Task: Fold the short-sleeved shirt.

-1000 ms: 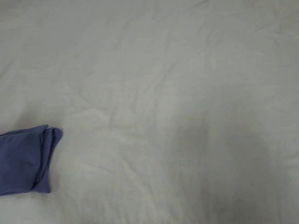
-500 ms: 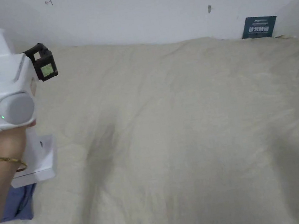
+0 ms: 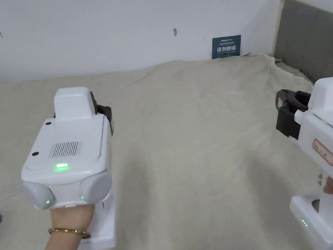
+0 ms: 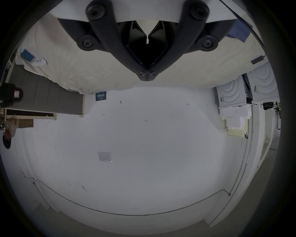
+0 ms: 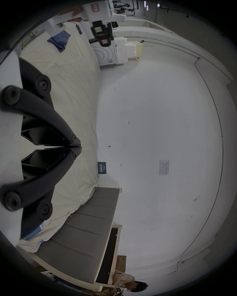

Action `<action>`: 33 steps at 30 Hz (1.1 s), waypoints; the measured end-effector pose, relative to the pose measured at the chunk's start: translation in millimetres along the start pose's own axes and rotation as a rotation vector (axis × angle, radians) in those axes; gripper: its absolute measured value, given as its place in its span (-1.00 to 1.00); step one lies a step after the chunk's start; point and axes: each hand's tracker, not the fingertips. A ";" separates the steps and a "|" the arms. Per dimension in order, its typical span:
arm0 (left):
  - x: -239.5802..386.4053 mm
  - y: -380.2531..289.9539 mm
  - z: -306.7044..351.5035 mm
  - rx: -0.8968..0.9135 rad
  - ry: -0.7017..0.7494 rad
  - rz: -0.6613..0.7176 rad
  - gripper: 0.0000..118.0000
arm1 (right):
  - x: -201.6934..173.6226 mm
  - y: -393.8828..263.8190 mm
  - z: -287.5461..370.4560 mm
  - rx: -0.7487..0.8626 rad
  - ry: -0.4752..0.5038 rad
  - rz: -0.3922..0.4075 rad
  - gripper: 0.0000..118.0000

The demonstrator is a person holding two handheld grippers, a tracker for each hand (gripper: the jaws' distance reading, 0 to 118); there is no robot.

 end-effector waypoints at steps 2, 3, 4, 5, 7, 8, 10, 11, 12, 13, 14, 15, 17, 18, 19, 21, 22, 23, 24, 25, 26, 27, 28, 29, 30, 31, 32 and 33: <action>6.2 -14.0 5.3 -0.016 -0.008 -0.002 -1.00 | -4.4 -4.5 2.2 -0.004 0.003 0.008 -1.00; 8.0 -20.9 8.2 -0.031 -0.020 0.005 -1.00 | -6.7 -7.4 3.0 -0.009 0.006 0.010 -1.00; 11.5 -26.4 10.2 -0.046 -0.036 0.021 -1.00 | -8.6 -10.0 3.8 -0.013 0.010 0.009 -1.00; 12.8 -32.4 12.5 -0.054 -0.034 0.028 -1.00 | -10.1 -13.2 4.3 -0.016 0.010 0.009 -1.00; 14.0 -43.0 16.3 -0.065 -0.033 0.025 -1.00 | -12.4 -18.9 4.9 -0.025 0.009 0.013 -1.00; 15.3 -47.1 17.5 -0.080 -0.034 0.025 -1.00 | -14.4 -22.1 5.7 -0.029 0.008 0.015 -1.00; 13.2 -54.7 20.0 -0.096 -0.032 0.030 -1.00 | -13.0 -29.7 3.5 -0.041 0.009 0.013 -1.00; 11.5 -58.1 21.4 -0.102 -0.029 0.034 -1.00 | -13.4 -33.4 3.8 -0.047 0.011 0.006 -1.00; 11.7 -61.2 23.7 -0.109 -0.028 0.038 -1.00 | -14.1 -37.0 4.8 -0.053 0.011 0.000 -1.00; 10.3 -63.6 24.6 -0.115 -0.030 0.040 -1.00 | -14.5 -40.2 5.7 -0.058 0.012 -0.002 -1.00; 10.0 -66.3 25.4 -0.124 -0.022 0.038 -1.00 | -11.9 -45.2 4.4 -0.067 0.009 -0.003 -1.00; 9.4 -68.9 26.3 -0.128 -0.018 0.034 -1.00 | -11.2 -48.7 4.4 -0.078 0.007 -0.004 -1.00; 10.8 -71.8 28.0 -0.140 -0.017 0.036 -1.00 | -9.8 -54.3 4.8 -0.095 0.010 -0.013 -1.00; 10.6 -73.7 27.8 -0.146 -0.016 0.038 -1.00 | -8.3 -57.0 4.8 -0.101 0.008 -0.017 -1.00; 10.6 -75.1 27.7 -0.151 -0.014 0.039 -1.00 | -7.7 -58.6 5.2 -0.106 0.009 -0.020 -1.00; 10.9 -76.7 28.6 -0.161 -0.013 0.050 -1.00 | -7.2 -60.1 6.1 -0.113 0.012 -0.024 -1.00; 11.0 -77.3 28.5 -0.164 -0.012 0.051 -1.00 | -7.2 -60.3 6.6 -0.114 0.014 -0.021 -1.00; 11.0 -77.9 28.5 -0.165 -0.012 0.050 -1.00 | -7.3 -60.1 6.9 -0.113 0.014 -0.018 -1.00; 12.1 -78.0 29.8 -0.164 -0.012 0.045 -1.00 | -7.2 -59.6 7.2 -0.112 0.015 -0.016 -1.00; 12.2 -78.0 29.8 -0.164 -0.011 0.042 -1.00 | -6.9 -59.1 7.6 -0.109 0.016 -0.016 -1.00; 12.1 -77.7 29.7 -0.164 -0.013 0.041 -1.00 | -8.9 -56.3 10.7 -0.107 0.018 -0.016 -1.00; 12.0 -77.4 30.1 -0.163 -0.013 0.041 -1.00 | -8.9 -55.5 11.2 -0.105 0.016 -0.017 -1.00; 11.9 -76.9 31.0 -0.160 -0.012 0.042 -1.00 | -8.7 -54.9 11.4 -0.104 0.015 -0.017 -1.00; 11.5 -76.7 30.7 -0.157 -0.010 0.045 -1.00 | -8.5 -54.1 11.5 -0.104 0.015 -0.015 -1.00; 10.6 -76.1 30.3 -0.155 -0.009 0.054 -0.96 | -7.6 -54.4 10.6 -0.105 0.013 -0.013 -1.00; 9.3 -75.3 30.1 -0.152 -0.012 0.066 -0.76 | -7.0 -53.9 10.4 -0.106 0.013 -0.014 -0.99; 8.3 -74.0 31.3 -0.152 -0.005 0.080 -0.48 | -5.9 -53.4 10.5 -0.103 0.016 -0.021 -0.97; 7.1 -73.2 30.6 -0.151 -0.007 0.089 -0.10 | -5.3 -52.9 10.6 -0.101 0.014 -0.029 -0.85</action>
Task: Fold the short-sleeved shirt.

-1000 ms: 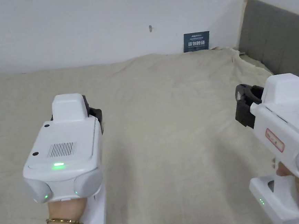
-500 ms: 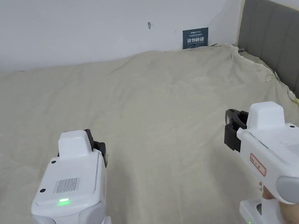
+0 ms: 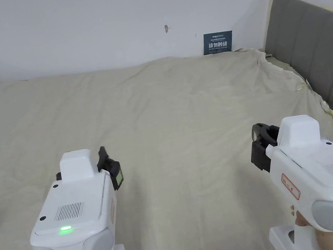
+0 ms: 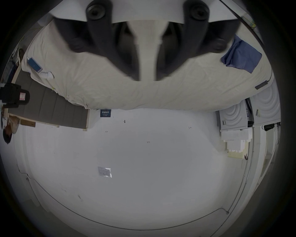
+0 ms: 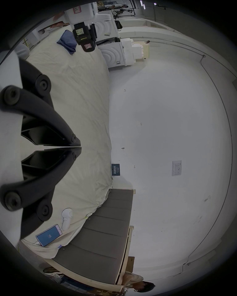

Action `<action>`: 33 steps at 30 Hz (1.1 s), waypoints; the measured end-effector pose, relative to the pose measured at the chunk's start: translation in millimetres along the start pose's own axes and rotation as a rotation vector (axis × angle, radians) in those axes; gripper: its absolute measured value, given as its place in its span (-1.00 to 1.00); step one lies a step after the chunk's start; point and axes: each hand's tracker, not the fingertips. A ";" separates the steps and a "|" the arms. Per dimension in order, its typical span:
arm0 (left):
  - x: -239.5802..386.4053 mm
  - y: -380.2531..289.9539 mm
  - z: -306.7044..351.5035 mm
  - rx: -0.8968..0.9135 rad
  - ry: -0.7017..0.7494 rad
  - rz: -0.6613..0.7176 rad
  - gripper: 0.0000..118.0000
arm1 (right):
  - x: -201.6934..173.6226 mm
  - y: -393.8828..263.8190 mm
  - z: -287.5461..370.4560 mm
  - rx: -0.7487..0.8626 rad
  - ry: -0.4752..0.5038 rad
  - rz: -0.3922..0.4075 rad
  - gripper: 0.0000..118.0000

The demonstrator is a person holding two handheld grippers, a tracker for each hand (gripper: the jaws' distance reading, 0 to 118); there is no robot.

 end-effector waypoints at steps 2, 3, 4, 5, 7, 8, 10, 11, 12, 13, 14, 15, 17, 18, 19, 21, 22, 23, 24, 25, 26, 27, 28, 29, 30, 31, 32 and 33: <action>-1.6 1.3 -2.7 -0.007 0.005 0.009 0.63 | 0.3 2.5 1.3 -0.002 -0.006 -0.005 -0.15; -2.1 1.1 -1.9 -0.007 0.011 0.008 0.73 | 1.8 3.4 0.2 -0.007 0.000 -0.007 0.18; -2.2 1.0 -1.2 -0.001 0.017 0.005 0.75 | 2.7 4.0 -1.0 -0.018 0.005 -0.007 0.50; -2.4 1.0 -0.8 0.007 0.022 -0.002 0.75 | 0.4 5.4 0.9 -0.027 0.007 -0.006 0.62; -2.9 1.3 0.7 0.008 0.026 -0.013 0.88 | -1.2 5.1 1.7 -0.037 0.004 0.005 0.79; -3.2 1.3 0.3 0.006 0.031 -0.017 1.00 | -2.0 4.9 1.6 -0.039 -0.005 0.014 0.89; -4.5 0.7 -0.7 0.005 0.033 -0.017 1.00 | -1.5 3.8 1.0 -0.039 0.005 0.019 1.00; -5.7 0.0 0.8 0.013 0.035 -0.017 1.00 | -1.4 3.4 1.3 -0.034 0.007 0.017 1.00; -6.1 0.1 0.8 0.013 0.026 -0.014 1.00 | -1.6 4.1 2.4 -0.025 0.016 0.016 1.00; -6.0 0.5 0.1 0.006 0.025 -0.014 1.00 | -2.2 4.0 2.2 -0.032 0.014 0.017 1.00; -6.0 0.5 -0.5 0.005 0.026 -0.016 1.00 | -2.7 4.4 1.8 -0.033 0.015 0.021 1.00; -6.0 0.8 0.8 0.009 0.028 -0.019 1.00 | -3.5 4.5 1.6 -0.028 0.014 0.026 1.00; -6.1 1.6 0.2 0.009 0.028 -0.022 1.00 | -6.9 5.9 2.1 -0.024 0.011 0.034 1.00; -6.1 1.9 0.1 0.009 0.027 -0.020 1.00 | -7.9 6.3 2.1 -0.022 0.012 0.035 1.00; -6.4 1.9 0.9 0.011 0.025 -0.020 1.00 | -8.3 6.6 2.0 -0.022 0.015 0.035 1.00; -6.1 2.2 0.8 0.013 0.026 -0.023 1.00 | -9.9 6.9 2.5 -0.020 0.018 0.030 1.00; -6.0 2.2 0.6 0.014 0.027 -0.024 1.00 | -10.5 6.9 2.6 -0.017 0.018 0.029 1.00; -6.4 1.8 1.1 0.015 0.025 -0.025 1.00 | -11.1 7.1 2.6 -0.015 0.015 0.029 1.00; -6.4 1.6 1.2 0.015 0.025 -0.027 1.00 | -10.7 6.6 1.7 -0.015 0.013 0.029 1.00; -6.3 1.4 1.2 0.015 0.024 -0.029 1.00 | -8.8 4.8 -0.4 -0.014 0.013 0.029 1.00; -6.1 1.0 1.3 0.016 0.024 -0.031 1.00 | -8.4 4.4 -1.0 -0.015 0.014 0.028 1.00; -6.1 1.2 2.1 0.015 0.024 -0.034 1.00 | -8.2 4.3 -1.3 -0.016 0.013 0.026 1.00; -6.1 1.2 2.2 0.013 0.024 -0.035 1.00 | -7.9 4.2 -1.5 -0.018 0.013 0.024 1.00; -6.2 1.1 2.3 0.014 0.024 -0.034 1.00 | -8.7 4.3 -0.2 -0.018 0.013 0.023 1.00; -6.3 0.9 2.4 0.017 0.026 -0.032 1.00 | -8.6 4.1 0.1 -0.017 0.011 0.023 1.00; -6.4 0.7 2.4 0.018 0.027 -0.032 1.00 | -8.4 4.0 0.1 -0.016 0.010 0.022 1.00; -6.5 0.8 2.4 0.018 0.028 -0.031 1.00 | -8.2 4.0 0.2 -0.017 0.008 0.022 1.00; -6.7 0.9 2.4 0.018 0.027 -0.030 1.00 | -5.8 2.3 -1.7 -0.017 0.009 0.020 1.00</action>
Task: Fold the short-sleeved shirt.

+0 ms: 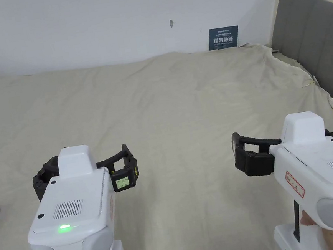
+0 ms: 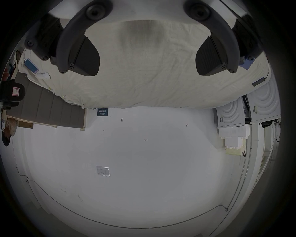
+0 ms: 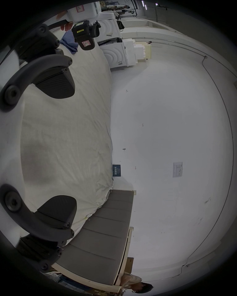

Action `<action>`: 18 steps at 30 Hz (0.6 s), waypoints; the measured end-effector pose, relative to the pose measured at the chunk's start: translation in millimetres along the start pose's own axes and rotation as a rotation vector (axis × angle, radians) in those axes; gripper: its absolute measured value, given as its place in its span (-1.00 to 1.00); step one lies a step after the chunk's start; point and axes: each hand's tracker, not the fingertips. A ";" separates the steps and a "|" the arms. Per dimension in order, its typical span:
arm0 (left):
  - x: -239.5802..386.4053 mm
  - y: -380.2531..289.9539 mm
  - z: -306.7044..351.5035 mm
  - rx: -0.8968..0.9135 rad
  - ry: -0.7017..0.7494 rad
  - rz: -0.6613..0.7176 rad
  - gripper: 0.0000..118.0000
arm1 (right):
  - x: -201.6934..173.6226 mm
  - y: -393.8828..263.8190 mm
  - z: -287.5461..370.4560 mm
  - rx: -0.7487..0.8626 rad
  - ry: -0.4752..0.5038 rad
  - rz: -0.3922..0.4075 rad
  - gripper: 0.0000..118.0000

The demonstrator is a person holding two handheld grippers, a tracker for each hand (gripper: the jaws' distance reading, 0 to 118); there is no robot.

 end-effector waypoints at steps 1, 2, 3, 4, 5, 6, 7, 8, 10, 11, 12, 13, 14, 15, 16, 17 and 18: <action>-0.1 0.0 0.1 0.001 0.000 0.000 1.00 | 0.8 -0.2 -0.4 -0.001 0.002 -0.002 1.00; 0.3 0.2 0.5 0.002 0.000 -0.002 1.00 | 1.2 -0.1 -0.6 -0.002 0.002 -0.003 1.00; 0.5 0.1 0.8 0.003 0.001 -0.005 1.00 | 1.4 -0.1 -0.7 -0.002 0.001 -0.004 1.00; 0.7 -0.1 0.9 0.003 0.000 -0.008 1.00 | 2.3 -1.4 -1.6 0.000 0.001 -0.003 1.00; 0.9 -0.4 1.1 0.003 0.000 -0.011 1.00 | 2.6 -1.5 -1.8 0.001 0.001 -0.003 1.00; 1.2 -0.9 1.0 0.003 0.000 -0.013 1.00 | 2.8 -1.5 -2.0 0.002 0.004 -0.002 1.00; 1.3 -1.1 1.0 0.002 -0.002 -0.014 1.00 | 2.9 -1.5 -2.1 0.004 0.005 -0.001 1.00; 1.5 -1.3 1.1 0.002 -0.002 -0.014 1.00 | 2.0 -1.4 -1.3 0.004 0.005 0.001 1.00; 2.0 -1.6 1.2 0.002 -0.002 -0.016 1.00 | 1.8 -1.3 -1.3 0.006 0.004 0.005 1.00; 2.2 -1.8 1.3 0.002 -0.003 -0.017 1.00 | 2.1 -1.3 -1.5 0.006 0.004 0.005 1.00; 2.3 -1.8 1.3 0.002 -0.003 -0.018 1.00 | -0.5 0.5 1.3 0.006 0.006 0.005 1.00; 2.3 -1.8 1.4 0.002 -0.003 -0.018 1.00 | -0.8 0.8 1.8 0.007 0.005 0.004 1.00; 2.7 -1.6 1.4 0.003 -0.002 -0.017 1.00 | -0.7 1.0 1.9 0.007 0.005 0.003 1.00; 2.8 -1.4 1.5 0.004 -0.003 -0.016 1.00 | -0.7 1.3 2.2 0.008 0.005 0.002 1.00; 2.8 -1.2 1.6 0.005 -0.004 -0.014 1.00 | -1.2 1.7 2.7 0.009 0.005 0.002 1.00; 2.9 -1.1 1.7 0.006 -0.003 -0.014 1.00 | -1.3 2.1 2.9 0.009 0.005 0.002 1.00; 3.1 -1.0 1.4 0.006 -0.004 -0.014 1.00 | -1.3 2.3 3.1 0.009 0.005 0.001 1.00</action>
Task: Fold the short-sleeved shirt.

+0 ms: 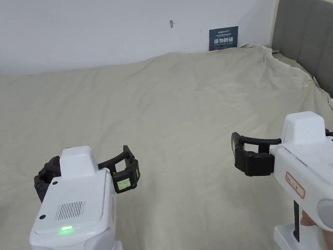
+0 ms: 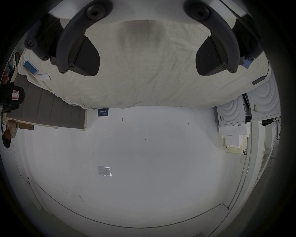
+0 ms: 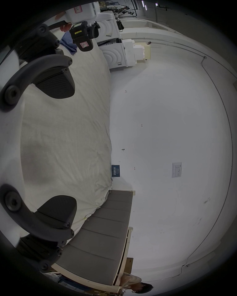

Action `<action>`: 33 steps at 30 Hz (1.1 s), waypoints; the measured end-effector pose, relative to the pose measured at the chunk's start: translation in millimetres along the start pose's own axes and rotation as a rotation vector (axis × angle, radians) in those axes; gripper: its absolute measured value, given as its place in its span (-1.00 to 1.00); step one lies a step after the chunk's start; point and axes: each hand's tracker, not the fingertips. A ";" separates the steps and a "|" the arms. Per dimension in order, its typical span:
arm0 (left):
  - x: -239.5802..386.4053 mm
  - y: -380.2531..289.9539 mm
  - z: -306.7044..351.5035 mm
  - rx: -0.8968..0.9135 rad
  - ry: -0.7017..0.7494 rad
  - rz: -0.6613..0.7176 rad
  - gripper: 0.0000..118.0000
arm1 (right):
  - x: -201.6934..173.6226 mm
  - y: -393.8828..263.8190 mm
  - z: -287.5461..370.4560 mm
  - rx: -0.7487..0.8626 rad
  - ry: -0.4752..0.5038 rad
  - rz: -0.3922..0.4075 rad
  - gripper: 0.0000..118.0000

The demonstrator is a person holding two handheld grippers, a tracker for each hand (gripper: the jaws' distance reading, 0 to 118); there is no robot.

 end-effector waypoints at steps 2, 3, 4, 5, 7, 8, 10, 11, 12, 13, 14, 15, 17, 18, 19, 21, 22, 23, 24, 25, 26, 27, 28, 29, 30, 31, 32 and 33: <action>0.5 0.2 -0.1 -0.001 -0.002 -0.006 1.00 | 0.3 0.1 -0.4 0.001 0.000 0.001 1.00; 1.0 0.2 0.0 0.001 -0.002 -0.011 1.00 | 0.4 0.2 -0.6 0.001 -0.001 0.003 1.00; 1.4 0.4 0.1 0.002 -0.003 -0.014 1.00 | 0.4 0.4 -0.6 0.002 -0.001 0.004 1.00; 1.7 0.7 0.3 0.002 -0.006 -0.016 1.00 | 0.5 0.6 -0.6 0.002 -0.001 0.004 1.00; 2.2 1.1 0.6 0.004 -0.007 -0.017 1.00 | 0.7 0.8 -0.7 0.003 0.000 0.002 1.00; 2.8 1.4 0.8 0.006 -0.005 -0.018 1.00 | 0.9 1.1 -0.8 0.004 0.000 0.001 1.00; 3.0 1.8 1.0 0.006 -0.007 -0.016 1.00 | 0.8 1.8 -0.4 0.004 0.001 0.000 1.00; 3.0 1.9 1.0 0.006 -0.009 -0.016 1.00 | 0.8 2.0 -0.1 0.005 0.000 0.000 1.00; 3.7 2.2 1.0 0.006 -0.007 -0.016 1.00 | 0.9 2.2 0.3 0.007 0.000 -0.002 1.00; 3.8 2.4 1.2 0.007 -0.007 -0.016 1.00 | 1.1 2.3 0.6 0.007 0.001 -0.003 1.00; 3.9 2.5 1.4 0.008 -0.007 -0.015 1.00 | 1.0 2.4 1.1 0.006 0.004 -0.003 1.00; 3.9 2.7 1.5 0.009 -0.007 -0.015 1.00 | 1.0 2.5 1.4 0.007 0.005 -0.003 1.00; 4.3 2.7 1.3 0.009 -0.006 -0.016 1.00 | 0.9 2.8 1.6 0.007 0.004 0.000 1.00; 4.4 2.7 1.3 0.008 -0.006 -0.018 1.00 | 0.9 2.9 1.6 0.008 0.004 0.001 1.00; 4.4 2.7 1.3 0.008 -0.007 -0.019 1.00 | 1.1 3.1 1.7 0.008 0.004 0.000 1.00; 4.7 2.5 0.9 0.007 -0.008 -0.020 1.00 | 1.7 3.7 2.0 0.010 0.004 -0.004 1.00; 4.8 2.4 0.9 0.007 -0.008 -0.022 1.00 | 1.8 3.9 2.1 0.011 0.004 -0.005 1.00; 4.9 2.4 0.9 0.008 -0.008 -0.023 1.00 | 2.0 4.2 2.3 0.013 0.004 -0.006 1.00; 5.2 2.6 0.7 0.008 -0.007 -0.024 1.00 | 2.2 4.5 2.5 0.013 0.003 -0.006 1.00; 5.3 2.6 0.7 0.008 -0.008 -0.025 1.00 | 2.5 4.9 2.5 0.014 0.003 -0.006 1.00; 5.3 2.7 0.8 0.010 -0.008 -0.025 1.00 | 4.0 3.9 0.8 0.014 0.003 -0.005 1.00; 5.3 2.7 0.8 0.011 -0.008 -0.026 1.00 | 4.6 3.8 0.5 0.016 0.002 -0.005 1.00; 5.8 2.8 0.6 0.011 -0.007 -0.026 1.00 | 5.1 3.8 0.2 0.016 0.001 -0.006 1.00; 5.9 2.8 0.5 0.011 -0.007 -0.026 1.00 | 5.4 3.9 0.0 0.016 0.001 -0.007 1.00; 5.8 2.8 0.4 0.011 -0.006 -0.025 1.00 | 6.2 3.0 -1.0 0.016 0.002 -0.008 1.00; 5.8 2.7 0.4 0.010 -0.007 -0.024 1.00 | 6.6 2.4 -1.5 0.016 0.003 -0.009 1.00; 5.9 2.7 0.6 0.010 -0.008 -0.024 1.00 | 6.8 2.1 -1.8 0.014 0.003 -0.009 1.00; 6.0 2.5 0.6 0.010 -0.008 -0.024 1.00 | 6.4 1.9 -1.7 0.014 0.003 -0.007 1.00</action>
